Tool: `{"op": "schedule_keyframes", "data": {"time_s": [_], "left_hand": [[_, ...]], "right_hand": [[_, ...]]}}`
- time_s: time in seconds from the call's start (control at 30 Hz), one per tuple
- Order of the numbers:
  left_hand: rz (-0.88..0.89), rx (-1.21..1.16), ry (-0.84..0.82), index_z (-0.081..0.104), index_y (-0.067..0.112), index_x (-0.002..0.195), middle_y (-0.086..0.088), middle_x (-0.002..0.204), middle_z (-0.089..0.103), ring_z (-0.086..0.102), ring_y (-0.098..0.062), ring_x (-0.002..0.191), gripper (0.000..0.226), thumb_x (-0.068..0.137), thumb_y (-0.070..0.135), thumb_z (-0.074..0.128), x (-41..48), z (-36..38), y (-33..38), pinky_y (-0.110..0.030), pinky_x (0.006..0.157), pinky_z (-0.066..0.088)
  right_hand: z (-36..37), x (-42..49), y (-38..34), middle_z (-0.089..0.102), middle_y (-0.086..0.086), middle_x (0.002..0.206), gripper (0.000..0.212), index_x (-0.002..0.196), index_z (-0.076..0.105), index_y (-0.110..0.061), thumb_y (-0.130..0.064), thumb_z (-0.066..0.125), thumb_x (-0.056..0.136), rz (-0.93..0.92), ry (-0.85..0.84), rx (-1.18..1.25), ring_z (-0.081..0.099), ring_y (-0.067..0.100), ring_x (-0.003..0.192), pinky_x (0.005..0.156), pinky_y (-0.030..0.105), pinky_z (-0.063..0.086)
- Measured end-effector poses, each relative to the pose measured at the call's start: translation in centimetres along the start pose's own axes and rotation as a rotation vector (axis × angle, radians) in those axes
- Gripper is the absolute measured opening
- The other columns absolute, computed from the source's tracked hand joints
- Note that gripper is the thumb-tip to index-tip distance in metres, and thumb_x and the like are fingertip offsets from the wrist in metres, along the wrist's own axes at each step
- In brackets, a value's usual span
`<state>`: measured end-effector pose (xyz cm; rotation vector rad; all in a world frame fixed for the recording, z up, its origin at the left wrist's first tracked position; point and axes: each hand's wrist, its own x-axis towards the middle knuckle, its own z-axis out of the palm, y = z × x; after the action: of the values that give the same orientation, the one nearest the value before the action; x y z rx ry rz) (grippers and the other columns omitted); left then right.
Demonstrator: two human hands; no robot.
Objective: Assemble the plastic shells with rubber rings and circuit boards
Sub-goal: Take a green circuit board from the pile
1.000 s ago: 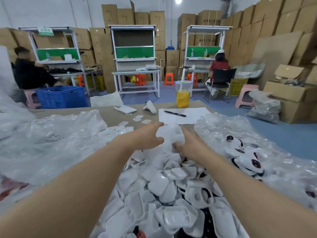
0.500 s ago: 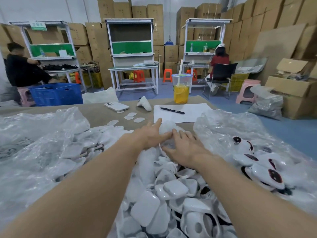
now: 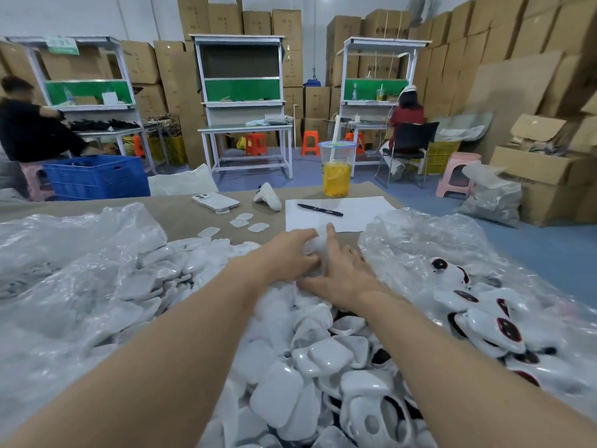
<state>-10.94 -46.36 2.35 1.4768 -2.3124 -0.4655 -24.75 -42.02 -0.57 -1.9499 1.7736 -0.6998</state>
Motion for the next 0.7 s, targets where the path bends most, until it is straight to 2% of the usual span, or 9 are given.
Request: {"op": "schedule_keyframes", "data": {"time_s": [0.03, 0.1, 0.17, 0.2, 0.33, 0.43, 0.53, 0.6, 0.7], "left_hand": [[0.030, -0.001, 0.006, 0.059, 0.014, 0.115, 0.002, 0.099, 0.063, 0.055, -0.022, 0.094, 0.025, 0.090, 0.018, 0.058, -0.7, -0.3, 0.2, -0.030, 0.074, 0.040], [0.046, 0.009, 0.009, 0.055, 0.014, 0.096, 0.004, 0.086, 0.057, 0.054, -0.024, 0.088, 0.007, 0.090, 0.017, 0.057, -2.3, -1.0, 0.5, -0.034, 0.070, 0.039], [0.044, 0.014, 0.031, 0.048, 0.014, 0.086, 0.001, 0.080, 0.054, 0.053, -0.026, 0.084, 0.013, 0.093, 0.022, 0.056, -4.2, -2.1, 1.0, -0.036, 0.068, 0.038], [0.044, 0.009, 0.047, 0.050, 0.012, 0.088, -0.001, 0.082, 0.056, 0.054, -0.026, 0.084, 0.015, 0.093, 0.025, 0.056, -5.2, -2.8, 1.2, -0.037, 0.070, 0.041], [0.053, -0.025, 0.049, 0.060, 0.017, 0.099, 0.000, 0.094, 0.065, 0.060, -0.017, 0.089, 0.022, 0.093, 0.038, 0.055, -8.8, -5.4, 2.1, -0.037, 0.079, 0.049], [0.033, 0.004, 0.059, 0.062, 0.026, 0.094, 0.013, 0.090, 0.064, 0.059, -0.009, 0.086, 0.022, 0.096, 0.047, 0.053, -11.1, -7.0, 2.5, -0.026, 0.069, 0.043], [-0.020, 0.155, 0.125, 0.062, 0.020, 0.126, 0.004, 0.124, 0.062, 0.054, -0.019, 0.115, 0.043, 0.099, 0.050, 0.049, -12.9, -7.9, 2.8, -0.032, 0.090, 0.042], [-0.028, 0.286, 0.182, 0.054, 0.017, 0.139, -0.005, 0.143, 0.051, 0.043, -0.026, 0.132, 0.045, 0.102, 0.043, 0.048, -13.8, -8.0, 3.0, -0.036, 0.105, 0.036], [-0.063, 0.347, 0.253, 0.049, 0.021, 0.144, -0.008, 0.136, 0.049, 0.043, -0.028, 0.128, 0.040, 0.105, 0.030, 0.046, -15.1, -7.9, 3.4, -0.037, 0.101, 0.038]], "right_hand": [[-0.1, 0.0, -0.1, 0.038, 0.007, 0.152, 0.104, 0.157, 0.009, -0.028, -0.047, 0.074, 0.077, -0.017, 0.021, 0.003, 0.028, 0.028, 0.144, 0.105, 0.038, 0.033], [-0.4, -0.4, -0.5, 0.056, 0.001, 0.124, 0.065, 0.131, 0.039, -0.027, -0.042, 0.073, 0.078, -0.041, 0.055, -0.026, 0.048, 0.029, 0.124, 0.086, 0.033, 0.039], [-0.7, -1.4, -1.3, 0.055, -0.007, 0.095, 0.046, 0.108, 0.037, -0.030, -0.043, 0.070, 0.078, -0.077, 0.053, -0.077, 0.053, 0.029, 0.105, 0.075, 0.035, 0.041], [-0.9, -1.9, -1.8, 0.054, -0.007, 0.092, 0.046, 0.108, 0.036, -0.031, -0.044, 0.068, 0.079, -0.101, 0.048, -0.098, 0.054, 0.030, 0.102, 0.075, 0.037, 0.044], [-2.7, -3.8, -3.7, 0.062, 0.007, 0.126, 0.074, 0.141, 0.032, -0.023, -0.051, 0.069, 0.083, -0.206, 0.021, -0.209, 0.056, 0.034, 0.116, 0.088, 0.040, 0.048], [-3.9, -4.9, -4.2, 0.064, 0.006, 0.123, 0.061, 0.130, 0.039, -0.025, -0.057, 0.066, 0.085, -0.275, 0.013, -0.287, 0.058, 0.033, 0.114, 0.086, 0.042, 0.049], [-4.7, -6.1, -4.8, 0.058, 0.000, 0.136, 0.058, 0.138, 0.043, -0.030, -0.058, 0.060, 0.090, -0.275, -0.016, -0.309, 0.053, 0.026, 0.125, 0.092, 0.039, 0.046], [-5.0, -6.9, -5.4, 0.048, -0.005, 0.148, 0.066, 0.148, 0.036, -0.033, -0.053, 0.063, 0.091, -0.260, -0.058, -0.294, 0.044, 0.020, 0.135, 0.099, 0.035, 0.040], [-5.0, -8.3, -6.8, 0.041, -0.003, 0.151, 0.077, 0.149, 0.033, -0.032, -0.052, 0.070, 0.085, -0.261, -0.097, -0.280, 0.041, 0.023, 0.138, 0.106, 0.039, 0.039]]}}
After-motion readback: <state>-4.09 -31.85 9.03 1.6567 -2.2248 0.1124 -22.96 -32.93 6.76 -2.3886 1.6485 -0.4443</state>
